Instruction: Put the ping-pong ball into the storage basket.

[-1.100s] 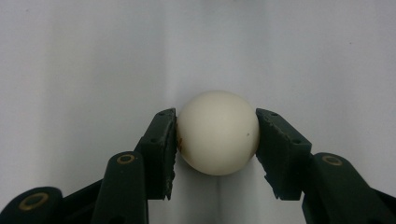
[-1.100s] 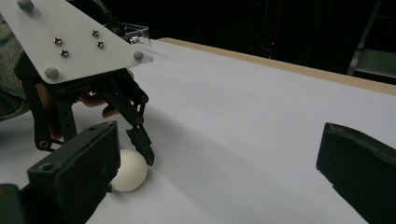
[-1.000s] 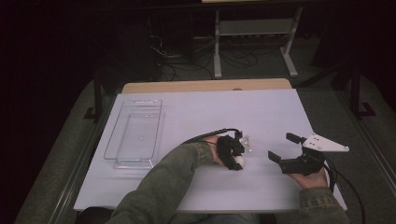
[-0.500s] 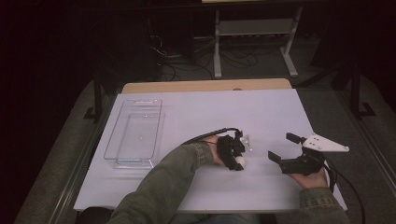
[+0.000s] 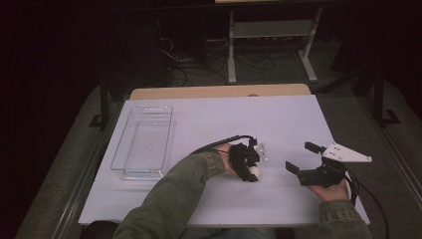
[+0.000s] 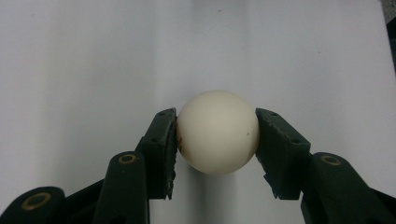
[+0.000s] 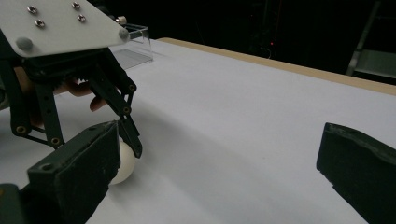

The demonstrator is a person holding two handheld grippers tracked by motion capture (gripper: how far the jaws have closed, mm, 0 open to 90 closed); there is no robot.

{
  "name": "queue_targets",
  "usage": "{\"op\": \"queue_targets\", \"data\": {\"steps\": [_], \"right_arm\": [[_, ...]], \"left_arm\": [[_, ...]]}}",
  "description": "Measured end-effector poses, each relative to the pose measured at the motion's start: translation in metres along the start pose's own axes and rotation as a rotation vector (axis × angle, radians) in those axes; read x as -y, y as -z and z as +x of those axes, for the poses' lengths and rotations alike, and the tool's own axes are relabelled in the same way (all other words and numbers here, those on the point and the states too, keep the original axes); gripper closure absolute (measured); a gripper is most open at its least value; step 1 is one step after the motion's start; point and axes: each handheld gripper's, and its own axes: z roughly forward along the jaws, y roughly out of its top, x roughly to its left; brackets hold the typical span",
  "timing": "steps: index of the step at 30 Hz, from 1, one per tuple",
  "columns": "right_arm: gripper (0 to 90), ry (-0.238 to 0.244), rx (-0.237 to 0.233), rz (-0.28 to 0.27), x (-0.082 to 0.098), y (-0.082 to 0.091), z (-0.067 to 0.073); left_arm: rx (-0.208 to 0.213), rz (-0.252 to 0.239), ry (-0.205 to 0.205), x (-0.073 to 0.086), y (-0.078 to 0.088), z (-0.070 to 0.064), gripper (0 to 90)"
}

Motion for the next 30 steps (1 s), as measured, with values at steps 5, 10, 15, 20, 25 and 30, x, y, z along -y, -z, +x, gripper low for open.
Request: {"op": "queue_targets", "data": {"steps": [5, 10, 15, 20, 25, 30], "right_arm": [[0.0, -0.002, -0.001, -0.002, -0.001, 0.0, 0.0], [0.0, -0.005, -0.001, -0.004, -0.001, 0.0, 0.0], [0.0, -0.005, -0.001, -0.004, -0.001, 0.0, 0.0], [0.0, -0.007, 0.002, -0.006, -0.001, 0.001, 0.0], [0.0, -0.006, 0.004, -0.007, -0.001, 0.002, 0.0], [0.0, -0.003, 0.003, -0.001, -0.001, 0.001, 0.001]], "left_arm": [[-0.006, -0.032, 0.014, 0.004, 0.009, -0.001, 50.9], [-0.007, -0.04, 0.016, 0.009, 0.013, -0.002, 51.0], [-0.015, -0.048, 0.03, 0.014, 0.02, 0.0, 51.0], [-0.022, -0.054, 0.032, 0.016, 0.028, 0.001, 51.0], [-0.028, -0.05, 0.03, 0.018, 0.035, 0.0, 51.0], [-0.045, -0.05, 0.025, 0.02, 0.041, -0.001, 51.1]]}}
